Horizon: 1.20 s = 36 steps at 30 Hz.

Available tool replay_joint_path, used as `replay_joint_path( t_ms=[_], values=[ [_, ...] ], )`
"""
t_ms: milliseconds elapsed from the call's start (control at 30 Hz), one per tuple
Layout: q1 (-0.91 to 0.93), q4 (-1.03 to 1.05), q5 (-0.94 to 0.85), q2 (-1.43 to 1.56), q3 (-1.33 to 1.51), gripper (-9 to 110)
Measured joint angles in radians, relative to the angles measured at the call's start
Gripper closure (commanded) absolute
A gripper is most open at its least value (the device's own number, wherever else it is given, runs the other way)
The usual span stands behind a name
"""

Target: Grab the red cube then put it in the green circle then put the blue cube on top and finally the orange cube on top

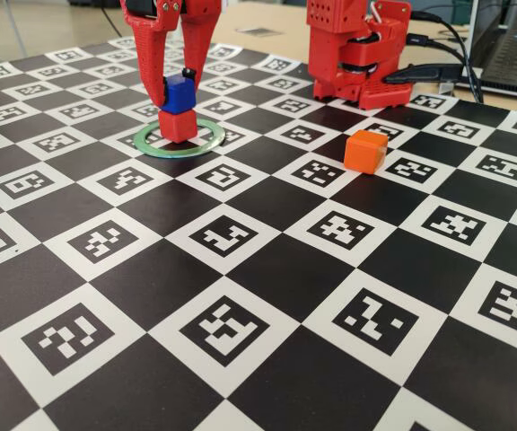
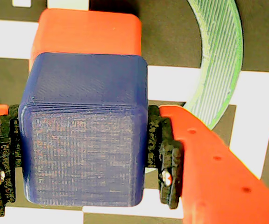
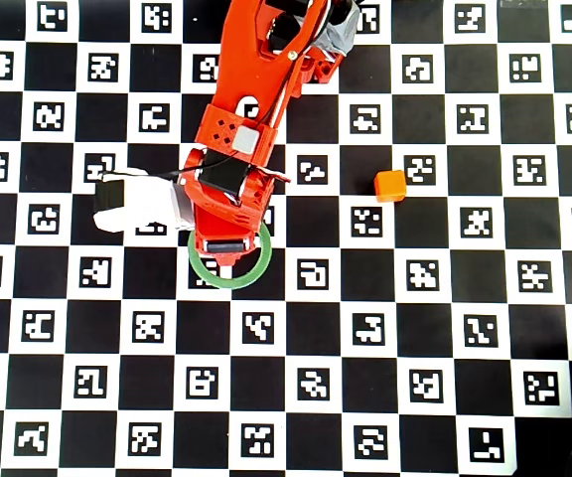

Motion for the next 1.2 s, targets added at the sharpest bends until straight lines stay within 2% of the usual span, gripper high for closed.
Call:
replay_joint_path(
  t_ms=[467, 733, 1000, 1200],
  values=[
    [0.000, -0.020, 0.020, 0.000, 0.008, 76],
    [0.000, -0.017, 0.012, 0.000, 0.014, 71],
    [0.000, 0.115, 0.021, 0.012, -0.037, 68],
    [-0.025, 0.276, 0.115, 0.087, -0.156, 67]
  ],
)
